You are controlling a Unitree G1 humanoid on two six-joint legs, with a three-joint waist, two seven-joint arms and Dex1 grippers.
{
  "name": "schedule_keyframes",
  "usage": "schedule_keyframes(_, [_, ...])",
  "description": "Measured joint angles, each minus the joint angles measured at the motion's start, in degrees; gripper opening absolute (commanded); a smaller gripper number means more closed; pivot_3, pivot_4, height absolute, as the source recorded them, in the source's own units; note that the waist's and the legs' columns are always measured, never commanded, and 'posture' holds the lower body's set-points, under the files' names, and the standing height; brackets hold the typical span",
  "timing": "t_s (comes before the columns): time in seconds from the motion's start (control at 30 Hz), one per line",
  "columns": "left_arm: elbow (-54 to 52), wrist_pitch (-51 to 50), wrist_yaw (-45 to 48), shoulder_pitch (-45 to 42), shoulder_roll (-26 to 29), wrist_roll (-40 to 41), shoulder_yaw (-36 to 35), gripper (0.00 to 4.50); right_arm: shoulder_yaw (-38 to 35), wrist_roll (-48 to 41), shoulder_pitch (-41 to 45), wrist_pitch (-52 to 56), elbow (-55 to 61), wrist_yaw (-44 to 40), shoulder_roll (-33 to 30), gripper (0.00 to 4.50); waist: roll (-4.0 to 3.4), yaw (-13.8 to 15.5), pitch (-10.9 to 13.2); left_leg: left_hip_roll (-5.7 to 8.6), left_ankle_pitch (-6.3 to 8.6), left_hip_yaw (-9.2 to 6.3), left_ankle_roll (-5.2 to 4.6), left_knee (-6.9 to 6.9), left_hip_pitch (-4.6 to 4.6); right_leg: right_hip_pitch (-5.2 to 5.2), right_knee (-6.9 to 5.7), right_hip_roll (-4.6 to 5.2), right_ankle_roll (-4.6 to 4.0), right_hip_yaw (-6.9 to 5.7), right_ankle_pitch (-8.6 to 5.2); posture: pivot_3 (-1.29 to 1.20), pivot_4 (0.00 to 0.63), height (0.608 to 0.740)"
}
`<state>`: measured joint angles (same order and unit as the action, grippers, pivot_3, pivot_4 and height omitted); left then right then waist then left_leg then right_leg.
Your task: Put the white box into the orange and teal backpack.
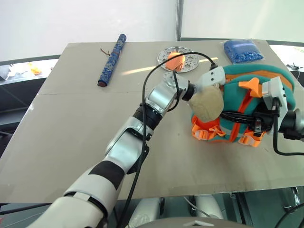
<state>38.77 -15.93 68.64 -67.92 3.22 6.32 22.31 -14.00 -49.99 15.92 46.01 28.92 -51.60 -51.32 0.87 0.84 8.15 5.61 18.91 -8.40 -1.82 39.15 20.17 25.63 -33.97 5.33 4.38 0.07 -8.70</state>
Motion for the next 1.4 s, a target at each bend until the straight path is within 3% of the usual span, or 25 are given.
schedule_keyframes(0.03, [-0.8, -1.4, 0.0, 0.3, 0.2, 0.2, -0.6, 4.43, -0.2, -0.2, -0.5, 0.0, 0.5, 0.3, 0.0, 0.0, 0.0, 0.0, 0.0, 0.0, 0.0, -0.02, -0.01, 0.0, 0.0, 0.0, 0.0, 0.01, 0.01, 0.0, 0.01, 0.0, 0.15, 0.731])
schedule_keyframes(0.13, [-5.7, -9.1, 2.2, 0.9, 3.6, 2.6, -2.3, 4.43, -1.4, -0.8, -1.4, -0.2, 1.8, 1.0, 0.0, 0.0, 0.0, -0.2, 0.0, 0.0, 0.01, -0.05, -0.01, 0.0, 0.0, 0.03, -0.04, -0.03, 0.02, 0.04, 0.01, 0.0, 0.15, 0.731])
schedule_keyframes(0.27, [-13.1, -21.2, 7.2, 0.9, 12.2, 9.1, -7.2, 4.43, -2.9, 0.1, -2.6, -0.6, 1.1, 2.3, 0.0, 0.0, -0.05, -1.0, 0.0, -0.04, 0.01, -0.05, -0.01, 0.0, -0.02, 0.07, -0.06, -0.09, 0.02, 0.09, 0.01, 0.0, 0.15, 0.731])
schedule_keyframes(0.47, [-14.6, -33.5, 11.3, 1.1, 21.8, 19.2, -17.8, 4.43, -2.7, 1.2, -2.5, -1.6, -0.8, 3.3, 0.0, 0.0, -0.06, -1.2, 0.0, 0.0, 0.01, -0.11, -0.01, 0.04, -0.03, 0.05, -0.08, -0.08, 0.02, 0.07, 0.01, 0.0, 0.15, 0.731])
schedule_keyframes(0.6, [-18.6, -44.3, 11.9, 6.5, 27.8, 27.1, -24.4, 4.43, -0.6, 2.4, 0.1, -2.2, -2.5, 3.4, 1.3, 0.0, -0.08, -1.6, 0.0, -0.02, 0.01, -0.09, -0.01, 0.04, -0.07, 0.05, -0.08, -0.08, 0.02, 0.1, 0.01, 0.0, 0.15, 0.731])
schedule_keyframes(0.83, [-37.2, -53.7, 6.6, 15.4, 28.2, 35.7, -24.8, 4.43, 2.3, 4.3, 3.1, -2.6, -4.5, 3.2, 2.3, 0.0, -0.07, -1.2, 0.0, 0.0, 0.01, -0.14, -0.01, 0.05, -0.07, 0.01, -0.1, 0.02, 0.02, 0.08, 0.01, 0.0, 0.15, 0.731])
schedule_keyframes(1.03, [-44.0, -52.2, -3.2, 18.7, 20.9, 36.5, -21.4, 4.43, 3.6, 4.7, 4.5, -2.6, -5.2, 3.2, 2.7, 0.0, -0.09, -1.3, 0.0, -0.01, 0.01, -0.03, 0.0, 0.02, -0.16, -0.01, -0.14, -0.01, 0.01, 0.18, 0.02, 0.0, 0.15, 0.731])
schedule_keyframes(1.13, [-44.1, -50.3, -5.4, 18.8, 20.0, 35.7, -19.4, 3.66, 3.7, 4.7, 4.7, -2.6, -5.2, 3.2, 3.0, 0.0, -0.1, -1.4, 0.0, -0.01, 0.01, 0.03, 0.0, 0.0, -0.2, -0.01, -0.14, -0.02, 0.01, 0.27, 0.02, 0.0, 0.15, 0.731])
schedule_keyframes(1.3, [-43.3, -48.7, -7.6, 18.9, 18.7, 35.6, -18.7, 1.37, 3.8, 4.8, 4.7, -2.6, -5.1, 3.4, 3.4, 0.0, -0.1, -1.4, 0.0, -0.02, 0.01, 0.04, 0.0, 0.0, -0.2, -0.01, -0.14, -0.04, 0.01, 0.28, 0.02, 0.0, 0.15, 0.731])
schedule_keyframes(1.4, [-43.3, -47.5, -7.6, 19.0, 18.8, 36.0, -18.9, 0.29, 3.8, 4.8, 4.6, -2.6, -5.1, 4.0, 4.2, 0.0, -0.1, -1.4, 0.0, -0.02, 0.01, 0.05, -0.01, 0.0, -0.2, -0.01, -0.14, -0.04, 0.01, 0.29, 0.02, 0.0, 0.15, 0.731])
